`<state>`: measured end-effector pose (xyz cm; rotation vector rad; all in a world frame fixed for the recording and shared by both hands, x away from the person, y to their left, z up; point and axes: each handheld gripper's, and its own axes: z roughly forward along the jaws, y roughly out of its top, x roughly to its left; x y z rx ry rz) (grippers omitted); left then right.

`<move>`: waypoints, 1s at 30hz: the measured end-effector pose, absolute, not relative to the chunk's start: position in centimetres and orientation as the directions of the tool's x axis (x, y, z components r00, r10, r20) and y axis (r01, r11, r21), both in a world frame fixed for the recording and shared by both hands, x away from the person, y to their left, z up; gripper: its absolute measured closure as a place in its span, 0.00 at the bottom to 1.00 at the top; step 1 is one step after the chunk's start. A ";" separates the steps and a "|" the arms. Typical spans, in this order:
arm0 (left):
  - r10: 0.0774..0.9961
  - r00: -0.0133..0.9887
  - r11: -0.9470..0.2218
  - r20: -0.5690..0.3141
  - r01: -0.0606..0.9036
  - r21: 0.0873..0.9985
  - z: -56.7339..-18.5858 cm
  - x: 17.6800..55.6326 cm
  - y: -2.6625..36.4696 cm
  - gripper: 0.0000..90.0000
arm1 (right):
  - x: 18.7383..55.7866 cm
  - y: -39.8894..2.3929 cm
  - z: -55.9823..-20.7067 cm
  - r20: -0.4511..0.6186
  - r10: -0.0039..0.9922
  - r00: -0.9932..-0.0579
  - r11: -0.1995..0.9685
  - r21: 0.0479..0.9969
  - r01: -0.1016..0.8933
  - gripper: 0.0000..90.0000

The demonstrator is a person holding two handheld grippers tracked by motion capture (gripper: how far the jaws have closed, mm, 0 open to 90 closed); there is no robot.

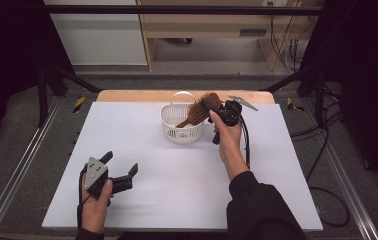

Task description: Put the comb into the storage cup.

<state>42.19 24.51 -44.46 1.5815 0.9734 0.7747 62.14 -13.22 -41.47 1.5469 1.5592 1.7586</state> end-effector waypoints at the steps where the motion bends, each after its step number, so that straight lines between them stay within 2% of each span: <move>1: 0.891 0.455 -0.094 -0.005 0.194 0.976 -44.5 42.2 24.5 0.03 | 62.1 -13.3 -41.5 0.487 0.796 -0.360 -0.346 0.854 0.388 0.35; 30: 0.894 0.449 -0.094 -0.004 0.196 0.976 -44.5 42.3 24.6 0.03 | 60.8 -14.5 -39.0 0.407 0.833 -0.374 -0.296 0.900 0.322 0.23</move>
